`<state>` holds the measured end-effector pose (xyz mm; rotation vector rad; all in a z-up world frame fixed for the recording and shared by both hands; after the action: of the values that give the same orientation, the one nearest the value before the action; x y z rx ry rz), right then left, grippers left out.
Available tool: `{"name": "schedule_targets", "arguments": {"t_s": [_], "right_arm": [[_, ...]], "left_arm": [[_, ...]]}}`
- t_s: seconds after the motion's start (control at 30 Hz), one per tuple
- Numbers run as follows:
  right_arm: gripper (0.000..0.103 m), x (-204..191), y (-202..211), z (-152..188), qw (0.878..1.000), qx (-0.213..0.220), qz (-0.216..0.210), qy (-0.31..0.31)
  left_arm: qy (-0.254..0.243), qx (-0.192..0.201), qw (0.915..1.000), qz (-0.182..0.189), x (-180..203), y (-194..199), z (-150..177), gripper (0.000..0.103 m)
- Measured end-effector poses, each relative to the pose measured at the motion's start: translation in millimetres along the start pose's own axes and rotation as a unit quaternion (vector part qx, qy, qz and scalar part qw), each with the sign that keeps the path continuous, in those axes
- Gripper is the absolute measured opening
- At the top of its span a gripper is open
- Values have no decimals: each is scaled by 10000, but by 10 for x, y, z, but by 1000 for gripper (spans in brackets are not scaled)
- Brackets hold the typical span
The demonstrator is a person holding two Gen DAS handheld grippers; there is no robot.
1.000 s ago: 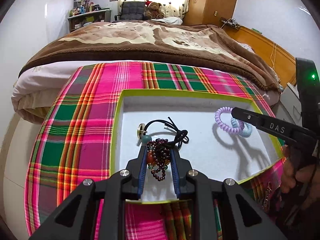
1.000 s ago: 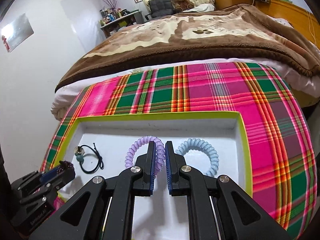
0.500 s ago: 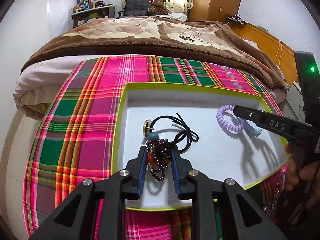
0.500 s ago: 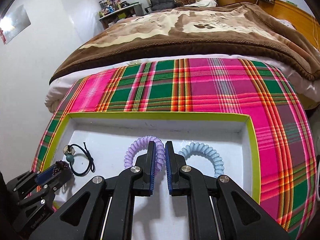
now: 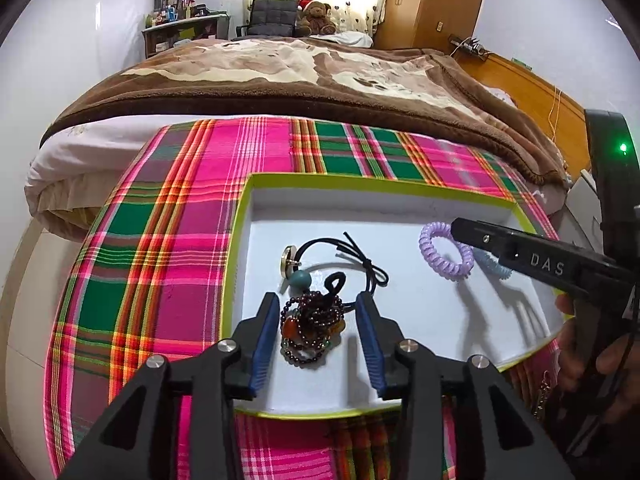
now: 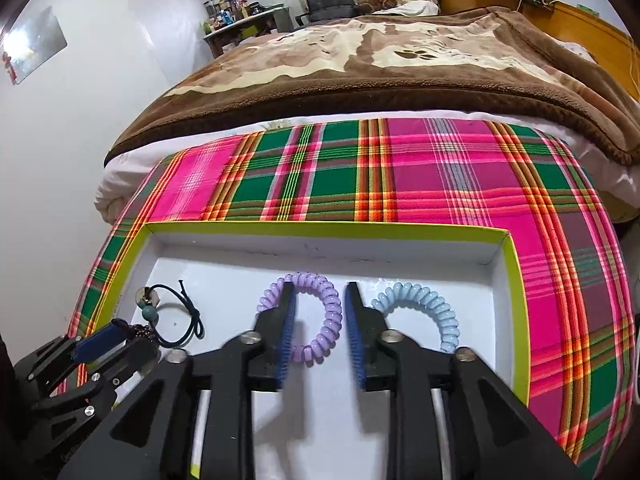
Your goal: Organize jewelry
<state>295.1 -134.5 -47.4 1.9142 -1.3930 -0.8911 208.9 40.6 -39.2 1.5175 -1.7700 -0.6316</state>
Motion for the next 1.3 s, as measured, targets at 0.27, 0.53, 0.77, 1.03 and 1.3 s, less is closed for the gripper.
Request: {"name": "schedule_targets", "arguments": {"t_s": [0.27,0.53,0.77,1.03,1.3], "right_arm": [[37,-68,323,51,9993,359,-15,82],[37,-136,832,263,9963,816,85,243],[37,-91,1220,574,9940,1050,62,316],[37,93,1504,902,9935,1115,138,197],[37,361,1561,1199,9946,993,309,29]], "left_arm": [[-29,167,9998,47,75,257,40,47],[-201,365,9991,73,232,642,169,49],[-148,571,9981,189,283,976,335,50],[-46,659,9974,298,274,1168,535,51],[71,609,9974,370,235,1223,771,51]]}}
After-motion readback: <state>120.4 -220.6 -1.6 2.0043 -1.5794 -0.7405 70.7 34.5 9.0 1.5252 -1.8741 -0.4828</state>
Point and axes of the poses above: each gripper's, at about its wrist camera, not at the fingertips, and y roughly against the way its jaws point, x to its right, z to its underside, the point moved 3 cm from there along -y, roughly the way its jaws point, and after that the axes turned 4 degrees about z, right-handed, at the moved point
